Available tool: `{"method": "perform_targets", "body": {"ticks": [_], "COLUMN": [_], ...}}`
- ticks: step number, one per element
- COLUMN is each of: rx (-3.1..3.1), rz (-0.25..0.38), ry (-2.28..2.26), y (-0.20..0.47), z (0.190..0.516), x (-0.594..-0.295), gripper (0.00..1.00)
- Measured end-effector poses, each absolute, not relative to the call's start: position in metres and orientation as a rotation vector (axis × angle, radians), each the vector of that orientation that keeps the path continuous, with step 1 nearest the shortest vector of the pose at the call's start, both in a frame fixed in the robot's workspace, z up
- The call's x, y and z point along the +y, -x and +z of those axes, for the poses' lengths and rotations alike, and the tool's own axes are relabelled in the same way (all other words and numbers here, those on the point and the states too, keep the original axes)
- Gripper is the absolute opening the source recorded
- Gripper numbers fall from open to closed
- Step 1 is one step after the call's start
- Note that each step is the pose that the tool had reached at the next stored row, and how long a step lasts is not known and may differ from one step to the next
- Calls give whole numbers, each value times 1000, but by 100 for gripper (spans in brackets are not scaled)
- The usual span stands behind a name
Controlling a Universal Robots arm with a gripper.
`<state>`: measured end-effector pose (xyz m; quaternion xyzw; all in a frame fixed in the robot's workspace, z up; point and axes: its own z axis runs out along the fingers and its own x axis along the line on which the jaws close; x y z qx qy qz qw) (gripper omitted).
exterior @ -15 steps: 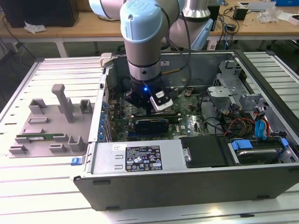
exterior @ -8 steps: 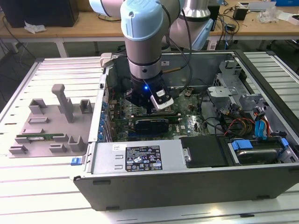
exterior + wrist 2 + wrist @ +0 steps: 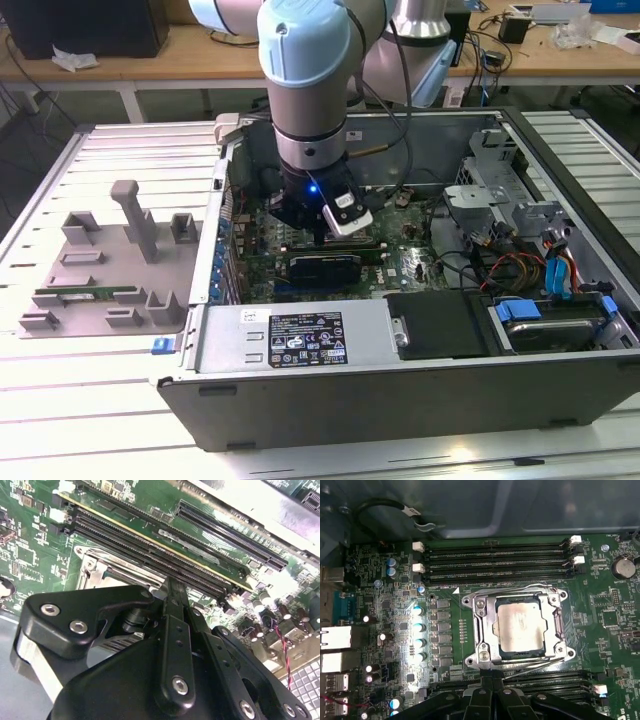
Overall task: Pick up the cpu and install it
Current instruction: 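Install the second cpu locking lever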
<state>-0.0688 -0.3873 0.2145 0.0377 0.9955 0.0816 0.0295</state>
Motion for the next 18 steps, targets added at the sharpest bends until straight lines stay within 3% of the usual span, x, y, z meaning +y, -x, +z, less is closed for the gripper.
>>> {"method": "perform_targets", "body": {"ticks": [7,12,18], "rx": [3067,3057,3049], "rz": [277,372,438], "ry": [-117,-119,-121], "y": [72,78,79], "z": [214,211,203], "x": [-394,-396,-404], "gripper": [11,11,11]}}
